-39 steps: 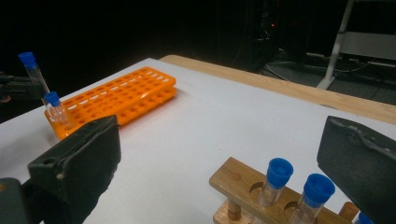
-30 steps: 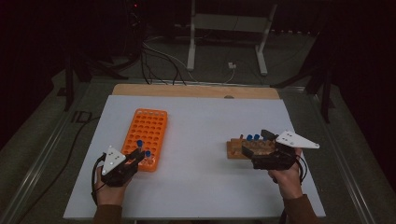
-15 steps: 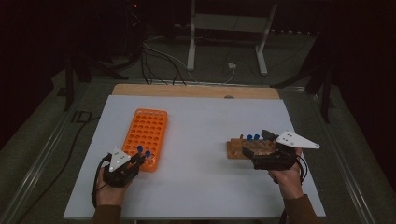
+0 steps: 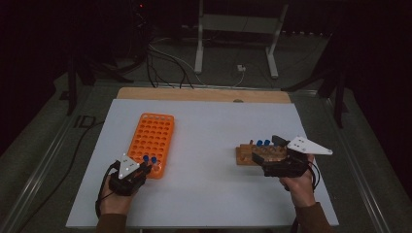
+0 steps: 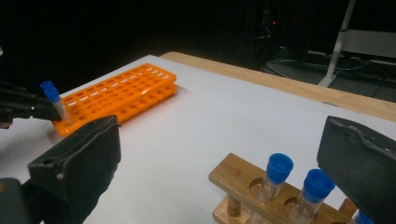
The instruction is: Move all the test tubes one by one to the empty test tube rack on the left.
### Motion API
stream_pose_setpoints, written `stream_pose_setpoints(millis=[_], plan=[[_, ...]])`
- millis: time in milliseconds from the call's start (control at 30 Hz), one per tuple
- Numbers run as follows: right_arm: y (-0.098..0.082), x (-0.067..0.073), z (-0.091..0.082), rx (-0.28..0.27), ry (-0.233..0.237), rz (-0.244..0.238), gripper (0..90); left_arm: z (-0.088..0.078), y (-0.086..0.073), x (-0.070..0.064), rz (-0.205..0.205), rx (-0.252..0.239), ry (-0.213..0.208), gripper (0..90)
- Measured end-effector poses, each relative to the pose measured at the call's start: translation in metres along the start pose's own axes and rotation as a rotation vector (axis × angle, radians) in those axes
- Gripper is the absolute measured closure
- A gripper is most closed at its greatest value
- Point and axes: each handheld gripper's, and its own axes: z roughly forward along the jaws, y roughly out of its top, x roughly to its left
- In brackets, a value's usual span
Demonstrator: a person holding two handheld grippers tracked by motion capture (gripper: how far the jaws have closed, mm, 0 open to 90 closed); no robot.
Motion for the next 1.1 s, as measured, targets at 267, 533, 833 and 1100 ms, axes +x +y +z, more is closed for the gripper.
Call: stream_pose_setpoints(millis=[267, 533, 833, 1100], plan=[[0.000, 0.000, 0.000, 0.001, -0.002, 0.001, 0.1, -0.001, -0.001, 0.001, -0.010, -0.003, -0.006, 75.0], [0.000, -0.003, -0.001, -0.002, -0.008, 0.005, 0.1, -0.012, -0.002, 0.007, -0.069, -0.078, -0.040, 58.5], [0.000, -0.006, -0.003, 0.003, -0.047, -0.012, 0.1, -0.022, 0.002, 0.005, -0.092, -0.190, -0.069, 27.4], [-0.001, -0.013, -0.004, 0.000, -0.074, 0.002, 0.1, -0.025, 0.010, -0.001, -0.128, -0.266, -0.061, 1.9]])
